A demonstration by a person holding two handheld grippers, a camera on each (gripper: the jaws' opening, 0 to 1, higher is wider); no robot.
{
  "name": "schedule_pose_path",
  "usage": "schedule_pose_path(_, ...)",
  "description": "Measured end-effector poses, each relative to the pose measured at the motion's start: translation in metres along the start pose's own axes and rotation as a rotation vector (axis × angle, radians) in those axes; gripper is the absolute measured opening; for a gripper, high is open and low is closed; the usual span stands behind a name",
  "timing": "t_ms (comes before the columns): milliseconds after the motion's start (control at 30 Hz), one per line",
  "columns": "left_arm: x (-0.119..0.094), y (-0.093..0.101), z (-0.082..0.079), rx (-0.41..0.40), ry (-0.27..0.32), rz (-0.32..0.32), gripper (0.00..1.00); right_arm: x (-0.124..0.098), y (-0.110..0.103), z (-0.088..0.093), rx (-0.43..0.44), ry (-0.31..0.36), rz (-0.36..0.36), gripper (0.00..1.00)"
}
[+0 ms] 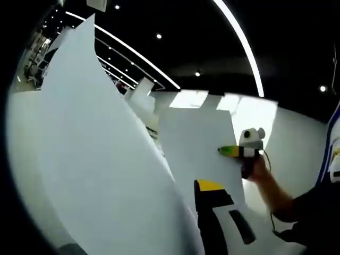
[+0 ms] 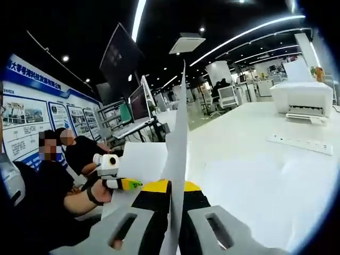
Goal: Organize the stack of printing papers by aligning and flattening the scattered papers on the table
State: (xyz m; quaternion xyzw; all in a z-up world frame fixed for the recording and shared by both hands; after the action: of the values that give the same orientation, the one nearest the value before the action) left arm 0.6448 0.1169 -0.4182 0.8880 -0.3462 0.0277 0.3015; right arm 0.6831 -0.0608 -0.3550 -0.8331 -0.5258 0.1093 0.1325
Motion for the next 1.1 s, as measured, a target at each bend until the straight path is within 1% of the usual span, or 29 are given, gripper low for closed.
schedule_pose_path(100, 0.0, 0.0, 0.0, -0.006, -0.001, 0.006, 0.27, 0.005, 0.003, -0.002, -0.006, -0.007, -0.013, 0.0)
schedule_pose_path(200, 0.0, 0.0, 0.0, -0.007, -0.005, 0.007, 0.27, 0.007, 0.0, -0.002, 0.001, -0.012, -0.035, 0.0)
schedule_pose_path(300, 0.0, 0.0, 0.001, -0.003, -0.008, 0.008, 0.27, 0.011, -0.008, -0.005, 0.014, -0.009, -0.071, 0.0)
schedule_pose_path(433, 0.0, -0.002, 0.001, 0.003, -0.012, 0.003, 0.26, 0.018, -0.019, -0.007, 0.029, -0.003, -0.141, 0.0)
schedule_pose_path(500, 0.0, -0.002, 0.001, 0.004, -0.014, 0.003, 0.26, 0.022, -0.022, -0.008, 0.027, 0.001, -0.16, 0.0)
schedule_pose_path(567, -0.001, -0.003, 0.001, 0.006, -0.017, 0.002, 0.25, 0.026, -0.023, -0.009, 0.026, 0.0, -0.163, 0.0)
schedule_pose_path(700, -0.001, -0.004, 0.001, 0.009, -0.019, 0.004, 0.23, 0.03, -0.023, -0.004, 0.041, -0.005, -0.164, 0.0)
schedule_pose_path(833, -0.002, -0.005, 0.002, 0.015, -0.024, 0.003, 0.19, 0.031, -0.019, 0.002, 0.022, -0.025, -0.136, 0.0)
schedule_pose_path(900, -0.002, -0.007, 0.001, 0.018, -0.024, -0.001, 0.18, 0.033, -0.011, 0.002, 0.014, -0.036, -0.108, 0.0)
schedule_pose_path(1100, -0.002, -0.01, 0.0, 0.01, -0.019, 0.0, 0.18, 0.04, -0.012, 0.008, 0.015, -0.051, -0.096, 0.0)
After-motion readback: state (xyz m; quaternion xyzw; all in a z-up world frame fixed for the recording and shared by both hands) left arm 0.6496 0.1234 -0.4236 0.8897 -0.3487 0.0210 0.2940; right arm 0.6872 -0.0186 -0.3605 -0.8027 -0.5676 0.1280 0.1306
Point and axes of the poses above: the point that each gripper's makers call its tool centre point, and the gripper's own axes: x roughly forward along the fingers, y roughly to its right, z roughly out of its underside, the point moved 4 cm from there along -x, roughly backward along the fingers, and after that the axes turned 12 degrees about y, right-handed, at the moved point
